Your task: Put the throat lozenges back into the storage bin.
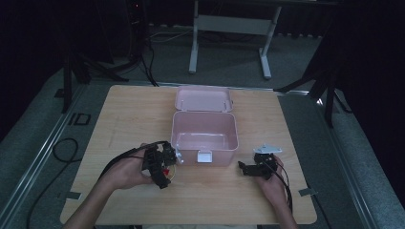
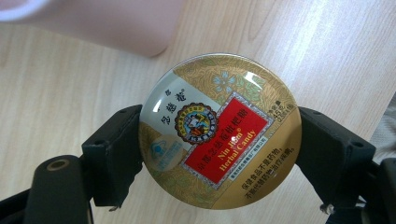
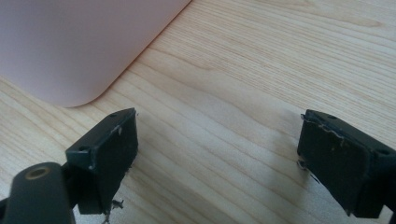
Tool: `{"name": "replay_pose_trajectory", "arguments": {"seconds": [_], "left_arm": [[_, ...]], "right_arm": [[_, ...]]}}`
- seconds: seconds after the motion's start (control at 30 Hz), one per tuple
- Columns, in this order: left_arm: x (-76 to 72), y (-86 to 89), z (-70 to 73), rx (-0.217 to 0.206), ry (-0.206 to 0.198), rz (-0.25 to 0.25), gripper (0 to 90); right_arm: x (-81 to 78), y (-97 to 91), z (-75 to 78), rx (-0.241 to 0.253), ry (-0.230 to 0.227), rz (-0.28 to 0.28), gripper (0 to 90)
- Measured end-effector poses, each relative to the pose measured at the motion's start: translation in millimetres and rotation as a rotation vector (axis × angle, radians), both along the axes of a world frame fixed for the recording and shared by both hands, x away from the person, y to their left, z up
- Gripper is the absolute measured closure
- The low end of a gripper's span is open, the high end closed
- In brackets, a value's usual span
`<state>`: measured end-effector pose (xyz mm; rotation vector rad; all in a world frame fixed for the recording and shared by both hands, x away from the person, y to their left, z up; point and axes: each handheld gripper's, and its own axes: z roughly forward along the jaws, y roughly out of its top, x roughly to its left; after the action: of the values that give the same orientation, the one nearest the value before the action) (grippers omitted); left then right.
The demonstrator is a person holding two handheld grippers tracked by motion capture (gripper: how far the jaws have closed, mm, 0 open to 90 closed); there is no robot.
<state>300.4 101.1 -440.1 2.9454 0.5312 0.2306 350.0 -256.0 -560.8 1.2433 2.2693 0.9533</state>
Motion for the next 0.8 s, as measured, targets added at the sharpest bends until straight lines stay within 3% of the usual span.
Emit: {"name": "replay_pose_trajectory", "arguments": {"seconds": [0.57,0.8], "left_arm": [[10.0,2.8,27.8,-0.017,-0.021,0.008,20.8],[12.9,3.4,37.1,0.004,-0.029,-0.003,20.8]], "right_arm": [[0.0,0.0,0.0,0.0,0.0,0.0,12.0],[-0.1,0.1,0.1,0.001,0.001,-0.001,12.0]]}}
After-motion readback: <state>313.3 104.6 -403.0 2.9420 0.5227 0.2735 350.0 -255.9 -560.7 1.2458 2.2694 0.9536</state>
